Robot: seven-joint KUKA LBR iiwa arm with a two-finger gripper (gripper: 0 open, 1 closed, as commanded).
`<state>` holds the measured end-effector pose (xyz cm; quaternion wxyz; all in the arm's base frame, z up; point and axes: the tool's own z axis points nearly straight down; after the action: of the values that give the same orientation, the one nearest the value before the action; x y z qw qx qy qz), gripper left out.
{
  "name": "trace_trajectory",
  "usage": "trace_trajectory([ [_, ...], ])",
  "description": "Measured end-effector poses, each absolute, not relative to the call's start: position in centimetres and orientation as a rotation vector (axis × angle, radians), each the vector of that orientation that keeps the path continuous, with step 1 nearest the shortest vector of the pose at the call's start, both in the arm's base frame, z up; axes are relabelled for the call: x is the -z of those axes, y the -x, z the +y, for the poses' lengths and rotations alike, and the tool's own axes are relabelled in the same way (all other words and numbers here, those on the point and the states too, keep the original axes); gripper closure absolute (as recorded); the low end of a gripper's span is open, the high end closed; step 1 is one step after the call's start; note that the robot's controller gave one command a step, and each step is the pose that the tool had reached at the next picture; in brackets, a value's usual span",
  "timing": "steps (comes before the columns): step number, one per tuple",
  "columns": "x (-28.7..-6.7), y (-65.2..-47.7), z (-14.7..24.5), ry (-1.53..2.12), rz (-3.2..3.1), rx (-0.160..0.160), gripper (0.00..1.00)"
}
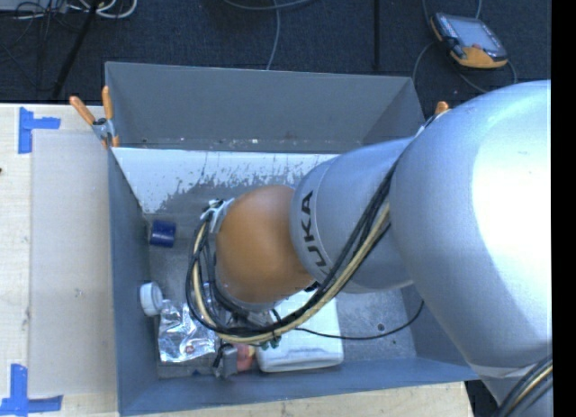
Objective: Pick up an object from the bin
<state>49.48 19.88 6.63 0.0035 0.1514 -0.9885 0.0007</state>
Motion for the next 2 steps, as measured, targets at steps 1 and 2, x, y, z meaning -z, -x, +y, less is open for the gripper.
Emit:
trace_trajectory([
  [1,-7.1,-49.8,19.9,-0.47,-3.109,0.002,1.0],
  [2,-28.1,-48.0,18.6,-0.444,-3.119,0.003,1.0],
])
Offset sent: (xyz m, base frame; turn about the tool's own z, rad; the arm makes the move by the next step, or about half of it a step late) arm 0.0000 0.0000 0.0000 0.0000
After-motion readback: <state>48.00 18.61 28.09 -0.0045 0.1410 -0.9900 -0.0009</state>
